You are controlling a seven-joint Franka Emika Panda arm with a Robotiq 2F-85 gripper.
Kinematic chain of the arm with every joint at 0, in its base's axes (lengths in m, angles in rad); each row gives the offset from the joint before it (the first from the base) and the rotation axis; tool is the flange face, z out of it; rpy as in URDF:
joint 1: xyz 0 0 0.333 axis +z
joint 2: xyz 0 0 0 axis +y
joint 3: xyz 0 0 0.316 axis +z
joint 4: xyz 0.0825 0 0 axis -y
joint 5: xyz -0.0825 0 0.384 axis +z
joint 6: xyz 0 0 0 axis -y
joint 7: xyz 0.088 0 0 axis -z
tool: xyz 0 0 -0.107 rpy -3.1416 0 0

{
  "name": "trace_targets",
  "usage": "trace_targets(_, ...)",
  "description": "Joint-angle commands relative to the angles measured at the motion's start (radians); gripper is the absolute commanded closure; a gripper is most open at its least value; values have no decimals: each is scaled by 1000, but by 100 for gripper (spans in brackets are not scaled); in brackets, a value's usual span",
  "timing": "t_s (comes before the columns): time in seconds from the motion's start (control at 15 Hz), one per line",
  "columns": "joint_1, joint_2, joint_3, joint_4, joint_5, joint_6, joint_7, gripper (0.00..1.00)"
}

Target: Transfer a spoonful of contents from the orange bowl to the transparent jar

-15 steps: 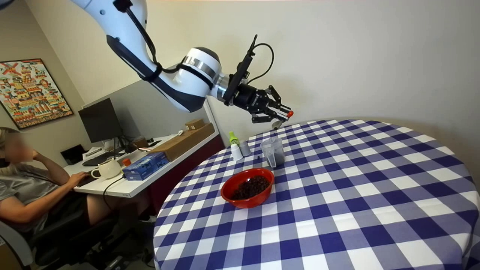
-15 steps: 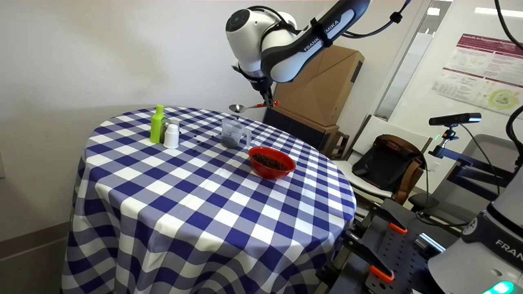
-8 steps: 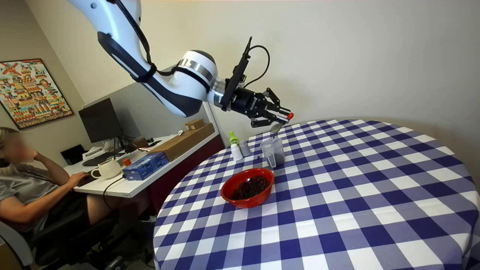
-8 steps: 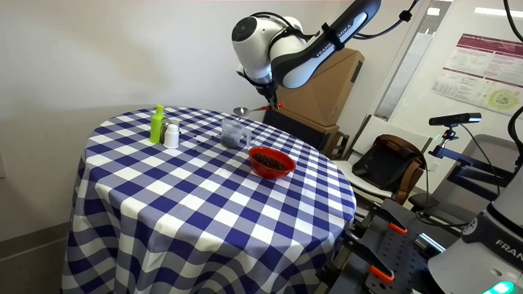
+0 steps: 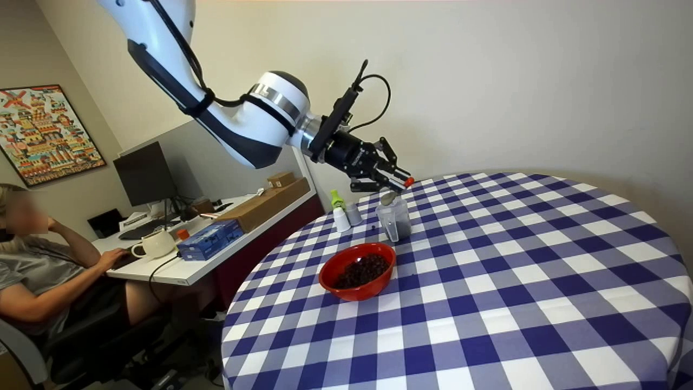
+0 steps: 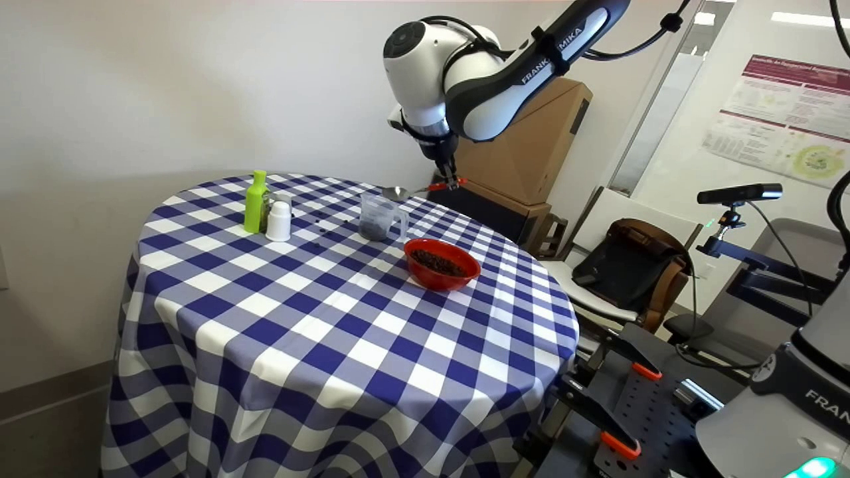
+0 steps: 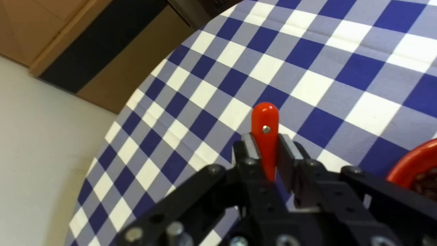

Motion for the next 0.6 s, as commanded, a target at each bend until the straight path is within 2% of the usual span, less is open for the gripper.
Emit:
trace_targets(0.0,-51,-67,42,-80,142,-4,-202,95)
trace_targets(0.27,-85,-67,50,-76,359,-102,-372,95)
trace_targets(0.53,-119,-92,47,-91,461,-105,-506,95)
